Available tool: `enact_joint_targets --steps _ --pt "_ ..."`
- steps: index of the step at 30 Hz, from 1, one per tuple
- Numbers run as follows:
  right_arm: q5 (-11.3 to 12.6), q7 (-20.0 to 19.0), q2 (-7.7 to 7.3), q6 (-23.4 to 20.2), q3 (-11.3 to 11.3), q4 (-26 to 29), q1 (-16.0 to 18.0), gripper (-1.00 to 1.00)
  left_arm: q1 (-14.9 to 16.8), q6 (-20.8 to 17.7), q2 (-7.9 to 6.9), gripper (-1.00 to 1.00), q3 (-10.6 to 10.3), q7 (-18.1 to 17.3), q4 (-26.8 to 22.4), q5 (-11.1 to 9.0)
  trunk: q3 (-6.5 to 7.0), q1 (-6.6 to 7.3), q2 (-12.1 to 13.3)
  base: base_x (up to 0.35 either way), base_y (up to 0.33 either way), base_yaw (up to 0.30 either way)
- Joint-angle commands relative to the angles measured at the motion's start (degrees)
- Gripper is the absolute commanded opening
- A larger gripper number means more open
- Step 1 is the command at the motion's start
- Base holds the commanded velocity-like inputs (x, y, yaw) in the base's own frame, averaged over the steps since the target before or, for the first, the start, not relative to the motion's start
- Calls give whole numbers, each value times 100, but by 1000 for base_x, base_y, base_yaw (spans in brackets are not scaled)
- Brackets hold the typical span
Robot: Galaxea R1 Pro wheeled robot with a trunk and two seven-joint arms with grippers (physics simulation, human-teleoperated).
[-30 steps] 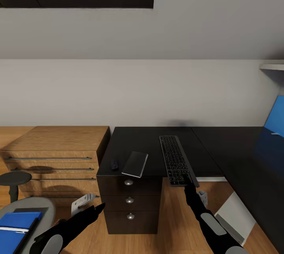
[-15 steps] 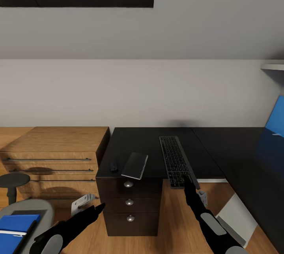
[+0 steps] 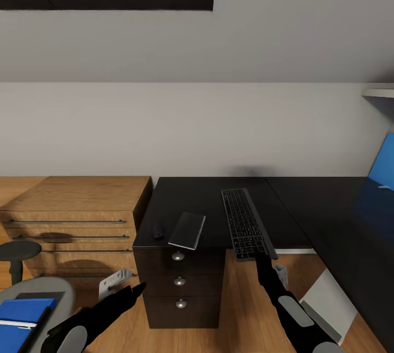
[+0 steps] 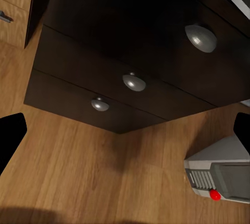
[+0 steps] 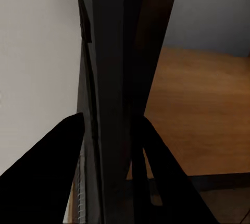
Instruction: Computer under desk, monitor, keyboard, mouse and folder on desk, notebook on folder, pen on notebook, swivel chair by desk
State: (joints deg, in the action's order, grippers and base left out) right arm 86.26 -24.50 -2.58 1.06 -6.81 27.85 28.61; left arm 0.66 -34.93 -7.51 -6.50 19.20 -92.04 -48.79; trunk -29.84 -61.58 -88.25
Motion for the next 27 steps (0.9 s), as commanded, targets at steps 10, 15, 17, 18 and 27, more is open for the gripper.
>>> enact_joint_targets --steps 10,15,17,18,27 --pt "75 -31 -14 8 -31 0 4 -100 4 -108 -13 100 -9 57 -7 -58 48 66 117 0 0 0" --pt "75 -36 -15 8 -43 4 4 -100 4 -109 -13 100 -9 60 -7 -52 137 176 318 0 0 0" --pt "75 -36 -19 8 -46 11 4 -100 4 -108 -13 100 -9 64 -7 -47 173 220 398 0 0 0" --pt "75 -33 -20 7 -47 32 4 -100 4 -103 -13 100 -9 66 -7 -34 191 242 438 0 0 0" --pt "75 0 -47 -7 -40 499 4 -100 4 -55 19 100 -16 96 167 -4 353 440 799 0 0 0"
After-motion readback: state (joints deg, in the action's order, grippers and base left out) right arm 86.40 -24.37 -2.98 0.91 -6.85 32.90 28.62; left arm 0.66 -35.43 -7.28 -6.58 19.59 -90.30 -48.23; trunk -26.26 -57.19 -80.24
